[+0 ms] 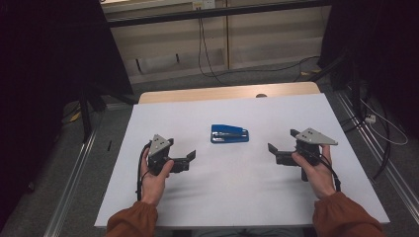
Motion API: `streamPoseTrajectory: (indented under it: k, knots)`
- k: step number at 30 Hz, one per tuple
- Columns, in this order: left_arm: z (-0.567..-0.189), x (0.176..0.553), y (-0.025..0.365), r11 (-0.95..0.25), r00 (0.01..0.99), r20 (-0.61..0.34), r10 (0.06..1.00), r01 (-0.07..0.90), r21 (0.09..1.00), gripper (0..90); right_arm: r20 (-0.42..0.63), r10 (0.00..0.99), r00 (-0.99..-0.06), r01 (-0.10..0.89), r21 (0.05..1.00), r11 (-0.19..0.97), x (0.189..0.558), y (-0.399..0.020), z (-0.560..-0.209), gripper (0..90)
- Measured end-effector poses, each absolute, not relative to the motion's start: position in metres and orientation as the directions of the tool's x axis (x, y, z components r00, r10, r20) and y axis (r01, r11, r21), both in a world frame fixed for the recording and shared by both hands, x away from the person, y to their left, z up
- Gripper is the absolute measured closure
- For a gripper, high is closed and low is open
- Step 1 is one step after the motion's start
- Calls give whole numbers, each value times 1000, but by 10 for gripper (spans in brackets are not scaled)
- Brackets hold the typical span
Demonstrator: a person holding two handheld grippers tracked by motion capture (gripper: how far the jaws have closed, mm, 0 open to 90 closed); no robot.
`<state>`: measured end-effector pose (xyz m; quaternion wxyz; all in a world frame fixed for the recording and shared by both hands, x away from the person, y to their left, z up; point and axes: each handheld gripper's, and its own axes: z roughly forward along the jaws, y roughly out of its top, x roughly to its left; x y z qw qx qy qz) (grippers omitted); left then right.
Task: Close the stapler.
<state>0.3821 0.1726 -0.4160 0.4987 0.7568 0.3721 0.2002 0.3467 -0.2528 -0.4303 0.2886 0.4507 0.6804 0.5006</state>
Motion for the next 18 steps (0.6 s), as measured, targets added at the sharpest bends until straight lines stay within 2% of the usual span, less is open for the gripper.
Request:
streamPoseTrajectory:
  k: [18]
  knots:
    - [-412, 353, 194, -196, 607, -54, 793, 338, 921, 39, 62, 931, -359, 300, 953, 52, 318, -274, -425, 9]
